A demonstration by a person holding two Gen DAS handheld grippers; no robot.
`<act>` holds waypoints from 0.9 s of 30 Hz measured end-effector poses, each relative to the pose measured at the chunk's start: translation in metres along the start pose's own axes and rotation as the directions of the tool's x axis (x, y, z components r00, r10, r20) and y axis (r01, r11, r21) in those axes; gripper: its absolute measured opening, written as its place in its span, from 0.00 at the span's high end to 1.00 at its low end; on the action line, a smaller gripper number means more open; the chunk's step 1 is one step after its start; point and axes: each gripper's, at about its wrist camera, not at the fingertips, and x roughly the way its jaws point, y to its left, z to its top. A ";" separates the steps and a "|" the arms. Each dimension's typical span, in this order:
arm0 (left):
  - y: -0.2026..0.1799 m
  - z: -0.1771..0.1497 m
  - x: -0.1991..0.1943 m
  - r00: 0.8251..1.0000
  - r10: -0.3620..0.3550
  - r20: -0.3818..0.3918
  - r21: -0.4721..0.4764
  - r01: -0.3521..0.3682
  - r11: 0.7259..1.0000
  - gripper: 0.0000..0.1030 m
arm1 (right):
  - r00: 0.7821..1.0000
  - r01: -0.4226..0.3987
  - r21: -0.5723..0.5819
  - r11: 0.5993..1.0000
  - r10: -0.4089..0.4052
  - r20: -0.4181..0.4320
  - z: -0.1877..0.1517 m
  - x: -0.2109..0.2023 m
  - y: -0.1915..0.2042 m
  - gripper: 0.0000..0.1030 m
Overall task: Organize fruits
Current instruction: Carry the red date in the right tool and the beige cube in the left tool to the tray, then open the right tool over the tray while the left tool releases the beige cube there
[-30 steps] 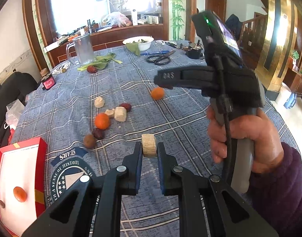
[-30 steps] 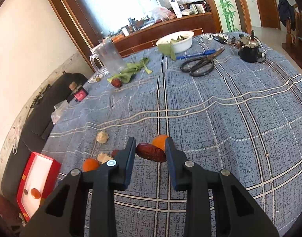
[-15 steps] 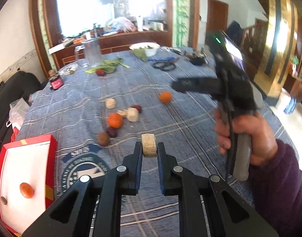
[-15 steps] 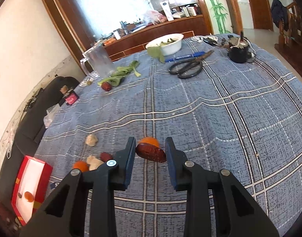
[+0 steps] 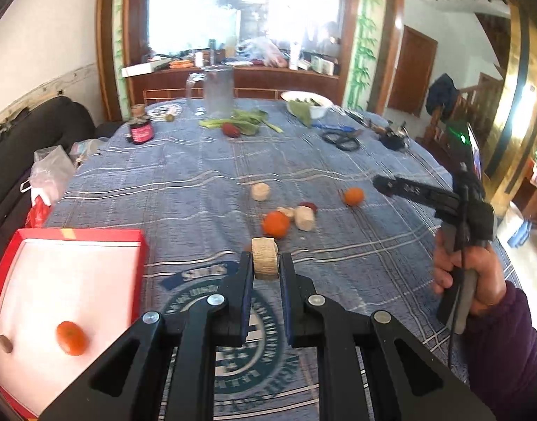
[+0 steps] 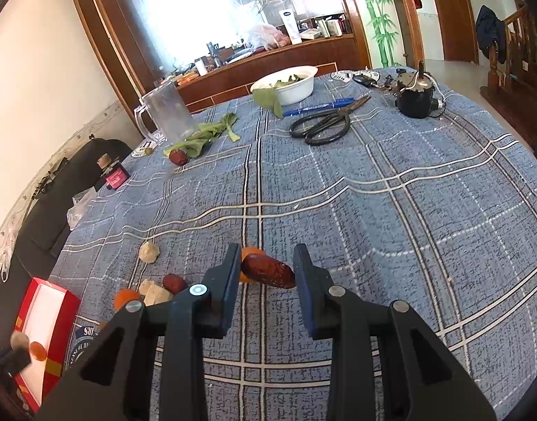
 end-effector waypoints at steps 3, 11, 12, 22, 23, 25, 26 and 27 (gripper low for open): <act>0.028 -0.006 -0.016 0.999 0.045 0.023 -0.038 -0.044 0.998 0.87 | 1.000 -0.022 -0.003 1.000 0.022 -0.017 -0.006 0.000 0.012 0.69; 0.131 -0.033 -0.057 0.948 0.314 0.051 -0.175 -0.301 0.937 0.87 | 0.936 -0.335 -0.142 0.931 0.312 -0.162 -0.034 -0.006 0.146 0.68; 0.144 -0.038 -0.061 0.934 0.355 0.045 -0.192 -0.340 0.921 0.87 | 0.919 -0.377 -0.169 0.910 0.347 -0.186 -0.039 -0.005 0.171 0.68; 0.213 -0.076 -0.053 0.871 0.481 -0.097 -0.226 -0.490 0.842 0.87 | 0.826 -0.531 -0.346 0.773 0.382 -0.414 -0.111 0.028 0.339 0.68; 0.216 -0.079 -0.048 0.867 0.486 -0.112 -0.224 -0.498 0.838 0.87 | 0.832 -0.519 -0.351 0.780 0.366 -0.418 -0.114 0.033 0.343 0.68; 0.221 -0.083 -0.044 0.862 0.490 -0.128 -0.222 -0.507 0.833 0.87 | 0.852 -0.477 -0.370 0.797 0.317 -0.416 -0.120 0.047 0.350 0.68; 0.222 -0.084 -0.040 0.860 0.491 -0.138 -0.220 -0.510 0.832 0.87 | 0.860 -0.458 -0.379 0.804 0.294 -0.416 -0.120 0.054 0.352 0.68; 0.223 -0.086 -0.042 0.858 0.495 -0.136 -0.215 -0.513 0.831 0.87 | 0.863 -0.446 -0.380 0.811 0.275 -0.424 -0.122 0.060 0.355 0.68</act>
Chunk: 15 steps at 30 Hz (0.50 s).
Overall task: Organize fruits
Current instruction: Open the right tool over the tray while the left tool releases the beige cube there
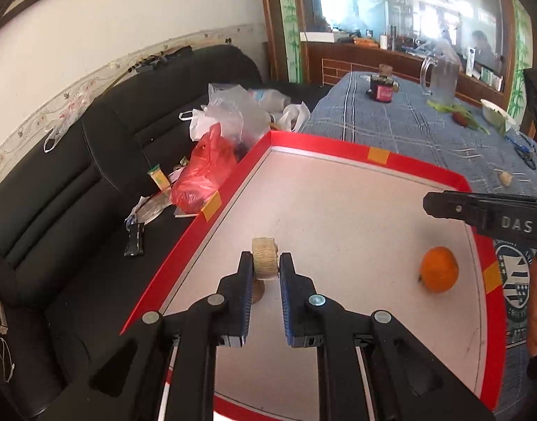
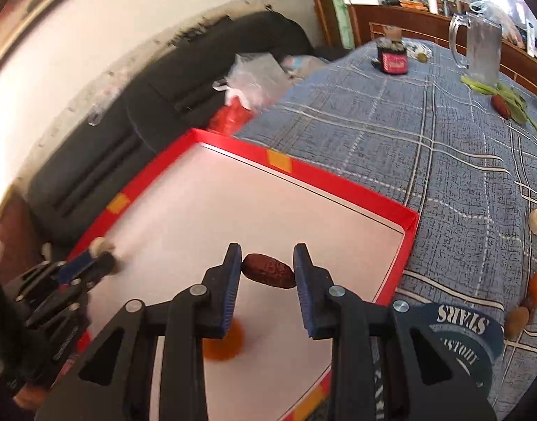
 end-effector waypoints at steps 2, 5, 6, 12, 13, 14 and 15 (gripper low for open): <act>-0.002 0.002 0.002 1.000 0.025 0.006 0.021 -0.025 0.999 0.87 | 0.999 -0.001 0.026 1.000 0.002 -0.047 0.000 0.011 -0.005 0.68; -0.006 0.002 0.003 0.999 0.051 0.007 0.036 -0.051 0.998 0.84 | 0.998 0.022 0.017 1.000 -0.021 -0.067 -0.002 0.015 -0.002 0.67; -0.007 0.003 0.004 0.998 0.056 0.005 0.042 -0.056 0.998 0.77 | 0.997 0.023 0.010 1.000 -0.023 -0.073 -0.002 0.015 0.000 0.65; -0.013 0.003 -0.001 0.998 0.060 0.005 0.048 -0.060 0.997 0.49 | 0.998 -0.059 0.035 0.998 0.060 -0.030 0.000 -0.014 -0.006 0.57; -0.014 0.004 -0.004 0.998 0.060 0.011 0.044 -0.061 0.997 0.48 | 0.997 -0.072 0.042 0.996 0.073 -0.010 0.001 -0.024 -0.012 0.57; -0.015 0.007 -0.008 0.998 0.055 0.022 0.039 -0.055 0.998 0.45 | 0.997 -0.078 0.048 0.996 0.078 0.005 0.000 -0.032 -0.016 0.57; -0.018 0.009 -0.011 0.998 0.048 0.033 0.037 -0.049 0.998 0.43 | 0.997 -0.080 0.055 0.995 0.079 0.024 0.000 -0.041 -0.024 0.56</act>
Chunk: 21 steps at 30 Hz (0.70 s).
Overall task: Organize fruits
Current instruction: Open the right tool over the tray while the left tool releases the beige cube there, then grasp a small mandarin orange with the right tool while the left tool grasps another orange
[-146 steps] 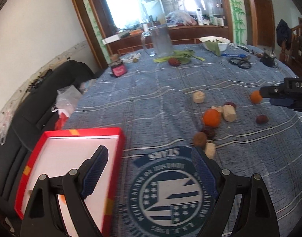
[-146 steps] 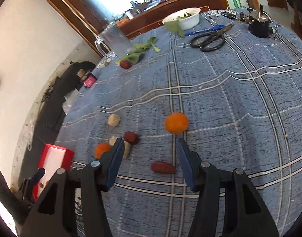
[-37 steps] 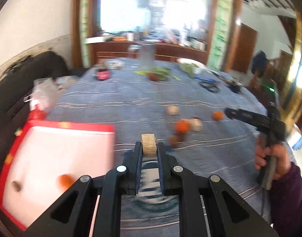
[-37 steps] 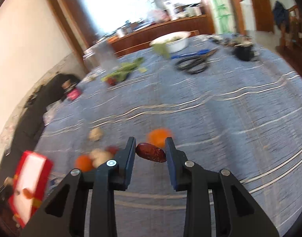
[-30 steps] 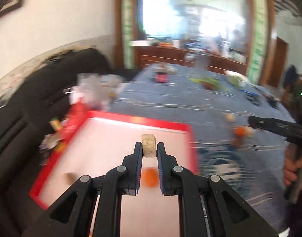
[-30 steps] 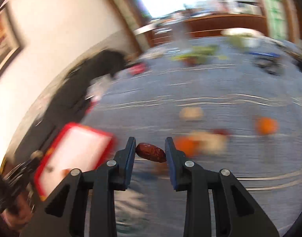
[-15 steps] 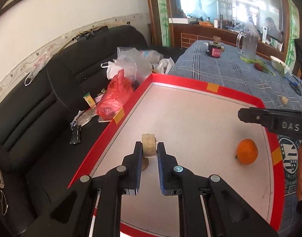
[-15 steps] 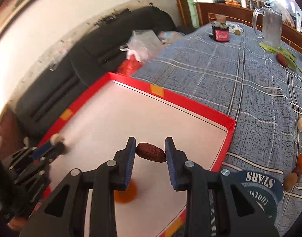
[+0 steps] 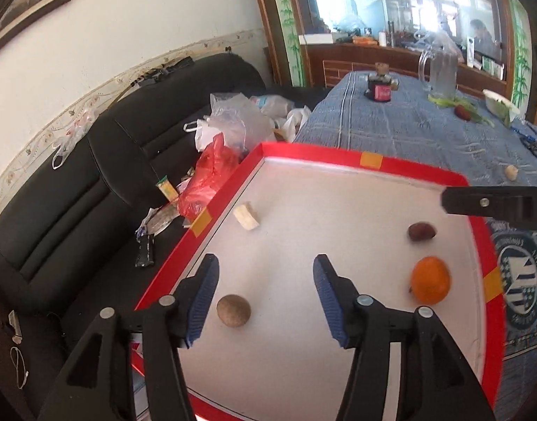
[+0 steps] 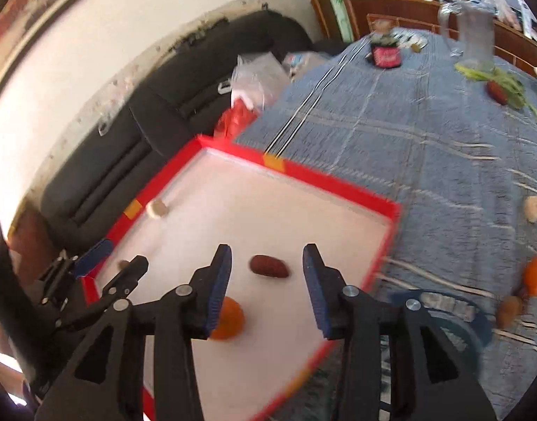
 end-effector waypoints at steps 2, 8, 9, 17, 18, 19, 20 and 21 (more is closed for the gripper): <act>-0.009 0.007 -0.011 0.999 -0.026 0.035 0.008 0.026 1.000 0.37 | 0.999 0.005 0.026 1.000 -0.006 0.042 0.001 -0.024 -0.019 0.56; -0.064 0.029 -0.036 0.980 -0.177 0.090 0.113 0.166 0.980 0.30 | 0.987 0.056 0.176 0.983 -0.081 0.139 -0.006 -0.093 -0.102 0.56; -0.079 0.033 -0.039 0.974 -0.208 0.091 0.138 0.195 0.971 0.29 | 0.984 0.064 0.205 0.977 -0.096 0.152 -0.008 -0.102 -0.116 0.56; -0.175 0.041 -0.044 0.941 -0.337 0.037 0.281 0.314 0.907 0.28 | 0.949 0.130 0.386 0.913 -0.227 0.218 -0.035 -0.152 -0.218 0.56; -0.181 0.041 -0.043 0.939 -0.342 0.026 0.289 0.321 0.902 0.28 | 0.943 0.125 0.410 0.904 -0.237 0.234 -0.038 -0.157 -0.231 0.56; -0.189 0.040 -0.041 0.937 -0.348 0.016 0.296 0.328 0.897 0.28 | 0.936 0.125 0.444 0.887 -0.254 0.245 -0.043 -0.162 -0.247 0.56; -0.198 0.041 -0.038 0.935 -0.355 0.005 0.303 0.337 0.892 0.28 | 0.932 0.132 0.473 0.871 -0.272 0.241 -0.045 -0.168 -0.259 0.56; -0.204 0.041 -0.037 0.934 -0.356 0.001 0.306 0.339 0.890 0.28 | 0.929 0.141 0.496 0.857 -0.287 0.233 -0.046 -0.170 -0.268 0.56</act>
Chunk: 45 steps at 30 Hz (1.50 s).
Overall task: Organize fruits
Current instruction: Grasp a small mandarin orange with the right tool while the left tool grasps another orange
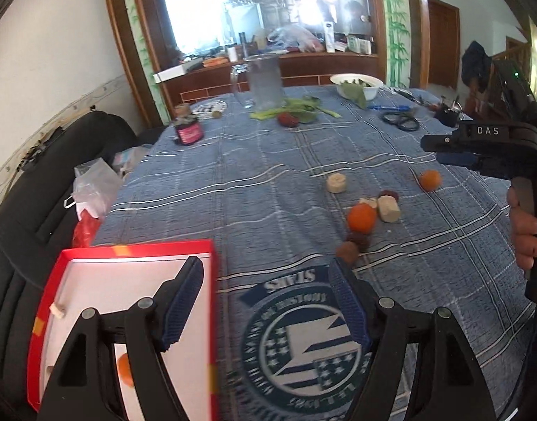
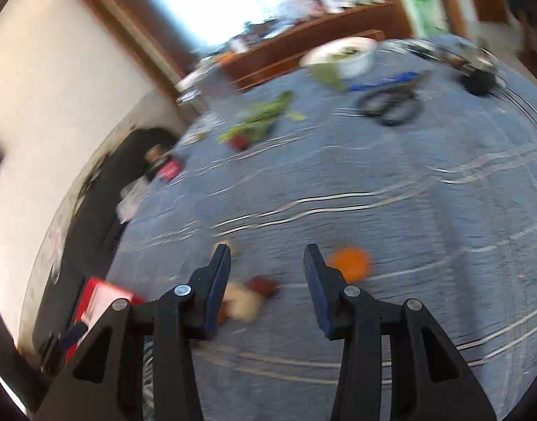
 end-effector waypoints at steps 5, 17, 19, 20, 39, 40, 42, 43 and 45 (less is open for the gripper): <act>-0.025 0.014 0.021 1.000 -0.028 -0.009 0.017 0.028 0.999 0.28 | 0.997 0.067 0.024 0.997 -0.067 -0.025 0.007 0.006 -0.021 0.56; -0.064 0.030 0.059 0.990 -0.122 -0.076 0.061 0.127 0.990 0.29 | 0.987 0.150 -0.040 0.988 -0.152 -0.060 0.000 0.023 -0.017 0.56; -0.071 0.032 0.065 0.988 -0.128 -0.085 0.079 0.135 0.988 0.33 | 0.986 0.157 -0.043 0.987 -0.159 -0.059 -0.001 0.024 -0.017 0.56; -0.073 0.033 0.068 0.987 -0.133 -0.093 0.084 0.141 0.986 0.37 | 0.986 0.156 -0.043 0.987 -0.159 -0.060 0.000 0.024 -0.017 0.56; -0.069 0.034 0.073 0.991 -0.112 -0.073 0.052 0.116 0.992 0.71 | 0.944 0.311 -0.144 0.939 -0.323 -0.067 -0.008 0.042 -0.012 0.69; -0.068 0.035 0.067 0.994 -0.092 -0.053 0.055 0.095 0.994 0.71 | 0.945 0.310 -0.142 0.940 -0.322 -0.066 -0.008 0.042 -0.013 0.69; -0.065 0.036 0.057 0.998 -0.060 -0.018 0.058 0.061 0.996 0.71 | 0.946 0.309 -0.136 0.941 -0.320 -0.061 -0.008 0.041 -0.013 0.70; -0.063 0.037 0.050 0.999 -0.046 0.003 0.055 0.046 0.997 0.71 | 0.947 0.307 -0.130 0.943 -0.316 -0.056 -0.008 0.039 -0.013 0.70; -0.059 0.038 0.039 0.999 -0.027 0.032 0.049 0.025 0.998 0.71 | 0.952 0.296 -0.127 0.947 -0.303 -0.038 -0.008 0.036 -0.009 0.70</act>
